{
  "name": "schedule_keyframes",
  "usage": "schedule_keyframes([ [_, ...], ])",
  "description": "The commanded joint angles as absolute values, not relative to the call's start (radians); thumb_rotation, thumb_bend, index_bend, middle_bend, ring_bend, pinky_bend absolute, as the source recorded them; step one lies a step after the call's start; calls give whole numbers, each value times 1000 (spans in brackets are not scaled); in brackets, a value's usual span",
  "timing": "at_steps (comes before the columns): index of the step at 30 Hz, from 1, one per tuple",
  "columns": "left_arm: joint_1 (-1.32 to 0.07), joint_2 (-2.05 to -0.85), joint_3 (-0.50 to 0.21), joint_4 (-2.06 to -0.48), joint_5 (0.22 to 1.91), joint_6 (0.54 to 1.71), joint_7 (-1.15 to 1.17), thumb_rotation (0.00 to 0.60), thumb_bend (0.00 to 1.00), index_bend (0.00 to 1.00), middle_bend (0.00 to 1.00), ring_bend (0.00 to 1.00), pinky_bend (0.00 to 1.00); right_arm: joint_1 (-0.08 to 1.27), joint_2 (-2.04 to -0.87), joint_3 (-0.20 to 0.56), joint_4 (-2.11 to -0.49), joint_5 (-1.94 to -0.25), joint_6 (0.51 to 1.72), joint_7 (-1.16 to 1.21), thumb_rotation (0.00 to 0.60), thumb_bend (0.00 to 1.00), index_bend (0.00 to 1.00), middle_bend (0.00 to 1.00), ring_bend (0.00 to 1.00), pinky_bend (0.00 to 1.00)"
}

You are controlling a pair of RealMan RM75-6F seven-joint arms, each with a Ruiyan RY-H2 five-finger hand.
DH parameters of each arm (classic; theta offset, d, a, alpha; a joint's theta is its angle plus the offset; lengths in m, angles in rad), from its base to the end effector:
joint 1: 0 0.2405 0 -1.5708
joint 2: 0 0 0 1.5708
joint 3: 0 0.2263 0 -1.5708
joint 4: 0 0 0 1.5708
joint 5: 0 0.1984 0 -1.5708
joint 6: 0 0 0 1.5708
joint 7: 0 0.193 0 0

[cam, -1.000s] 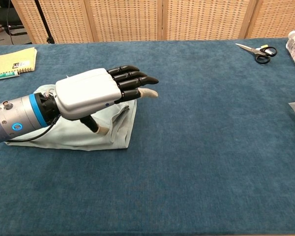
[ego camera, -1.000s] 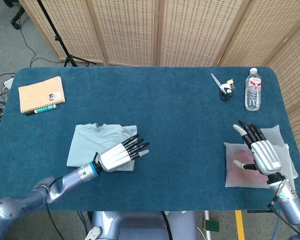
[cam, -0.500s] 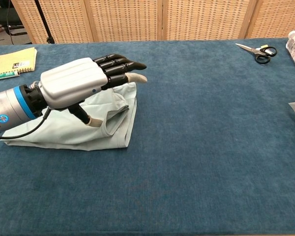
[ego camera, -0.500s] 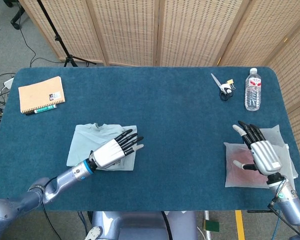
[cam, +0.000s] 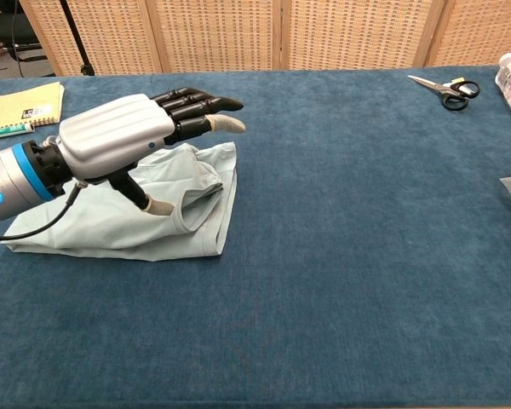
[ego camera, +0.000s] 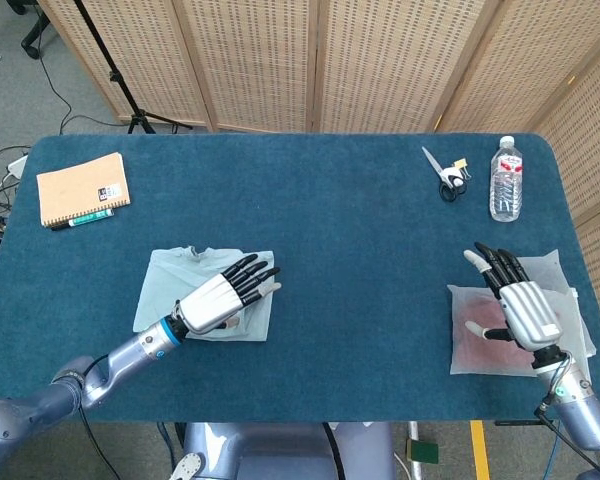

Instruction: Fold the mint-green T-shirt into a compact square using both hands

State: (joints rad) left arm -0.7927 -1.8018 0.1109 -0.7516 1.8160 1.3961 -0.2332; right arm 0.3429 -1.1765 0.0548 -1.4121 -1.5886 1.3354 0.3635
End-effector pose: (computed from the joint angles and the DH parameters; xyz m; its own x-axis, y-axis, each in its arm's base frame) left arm -0.0996 0.3318 -0.0486 0.4889 -0.0601 0.8703 0.4592 -0.8305 -0.3153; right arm -0.2432 -0.2998 0.1284 0.2295 -0.1004 0.9681 -0.9410 -0.2769 0.1943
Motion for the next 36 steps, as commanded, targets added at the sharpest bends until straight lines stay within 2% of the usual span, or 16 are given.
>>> schedule_keyframes([
  [1, -794, -1796, 110, -732, 1829, 1407, -177, 600, 0, 0, 0, 0, 0, 343, -1177, 55, -1412, -1588, 1334, 363, 600, 21, 0, 0, 0, 0],
  [10, -789, -1769, 116, -739, 1832, 1403, -145, 600, 0, 0, 0, 0, 0, 343, -1178, 53, -1414, -1589, 1334, 356, 600, 28, 0, 0, 0, 0],
  [18, -750, -1704, 89, -763, 1784, 1431, -178, 600, 0, 0, 0, 0, 0, 341, -1174, 53, -1419, -1592, 1339, 359, 600, 28, 0, 0, 0, 0],
  [36, -466, -1467, 22, -969, 1556, 1547, -362, 600, 0, 0, 0, 0, 0, 329, -1152, 47, -1446, -1620, 1378, 376, 600, 28, 0, 0, 0, 0],
])
